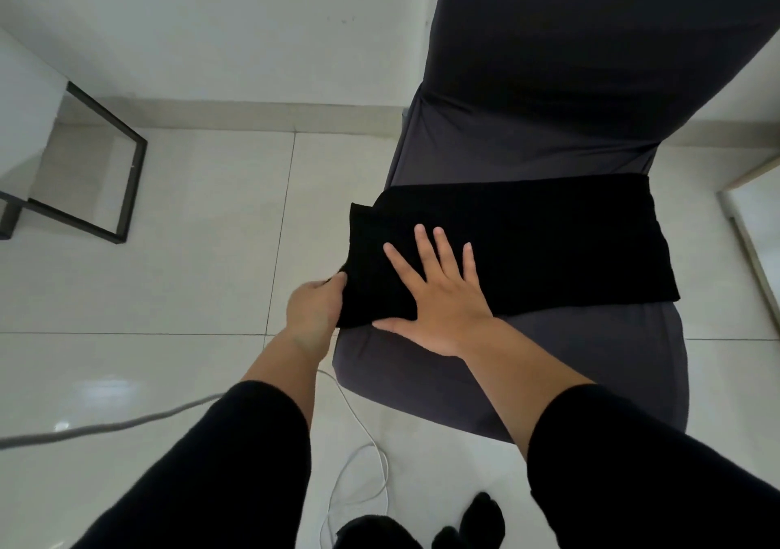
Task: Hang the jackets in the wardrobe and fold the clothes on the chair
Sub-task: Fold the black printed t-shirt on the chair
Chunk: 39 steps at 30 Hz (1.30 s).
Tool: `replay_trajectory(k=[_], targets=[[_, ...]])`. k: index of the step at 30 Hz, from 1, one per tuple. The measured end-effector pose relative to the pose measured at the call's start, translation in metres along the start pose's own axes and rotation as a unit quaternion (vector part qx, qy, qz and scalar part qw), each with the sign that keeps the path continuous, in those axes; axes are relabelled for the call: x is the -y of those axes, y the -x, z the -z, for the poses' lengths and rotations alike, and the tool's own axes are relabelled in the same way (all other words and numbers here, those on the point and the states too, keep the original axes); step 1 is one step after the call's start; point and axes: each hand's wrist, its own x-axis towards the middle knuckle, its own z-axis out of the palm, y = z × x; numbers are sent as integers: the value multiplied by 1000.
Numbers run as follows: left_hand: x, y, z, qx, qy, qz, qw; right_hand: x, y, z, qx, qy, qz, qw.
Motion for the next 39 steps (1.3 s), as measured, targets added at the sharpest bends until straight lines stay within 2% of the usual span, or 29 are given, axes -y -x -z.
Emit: replay_trajectory(k=[1, 3, 5, 7, 9, 10, 12, 14, 16, 18, 19, 20, 22, 23, 26, 29, 30, 32, 36, 39], targets=[[-3, 1, 2, -5, 36, -15, 999, 3, 1, 0, -1, -1, -6, 1000], [-12, 9, 6, 53, 145, -10, 988, 11, 2, 3, 7, -19, -18, 1000], [-24, 15, 15, 128, 283, -18, 950, 21, 1, 12, 20, -75, -24, 997], [-33, 19, 21, 139, 379, -26, 915, 33, -2, 26, 42, -152, -28, 987], [-30, 21, 18, 92, 413, -11, 906, 46, -6, 42, 64, -226, -29, 972], [-25, 24, 14, 81, 399, 4, 913, 53, -7, 48, 69, -283, -37, 956], [-17, 37, 3, 120, 355, 26, 927, 65, -9, 60, 79, -396, -55, 913], [-22, 48, -6, 160, 352, 8, 922, 75, -5, 69, 107, -436, -53, 892], [-34, 56, -10, 153, 388, -2, 909, 76, 2, 73, 147, -482, -45, 862], [-40, 60, -10, 169, 449, 26, 877, 72, 8, 79, 158, -551, -55, 818], [-39, 57, -9, 193, 491, 44, 848, 69, 9, 80, 126, -558, -51, 818], [-38, 58, -8, 215, 531, 63, 817, 64, 7, 79, 70, -526, -45, 846], [-37, 57, -7, 242, 555, 89, 791, 54, 1, 73, -27, -434, -57, 898], [-36, 57, -7, 245, 557, 95, 787, 50, 0, 69, -24, -411, -68, 909], [-35, 59, -9, 217, 610, 97, 756, 55, 0, 51, 63, -397, -61, 914], [-29, 62, -9, 193, 644, 95, 734, 66, 4, 41, 76, -397, -47, 913], [-25, 60, -7, 181, 637, 102, 743, 69, 4, 39, 80, -403, -48, 910], [-18, 57, 4, 153, 595, 110, 782, 78, 7, 37, 98, -403, -40, 909], [-6, 57, 30, 149, 622, 104, 762, 104, 12, 34, 126, -401, -13, 907], [-1, 64, 51, 99, 599, 77, 791, 125, 13, 31, 145, -407, 0, 902]])
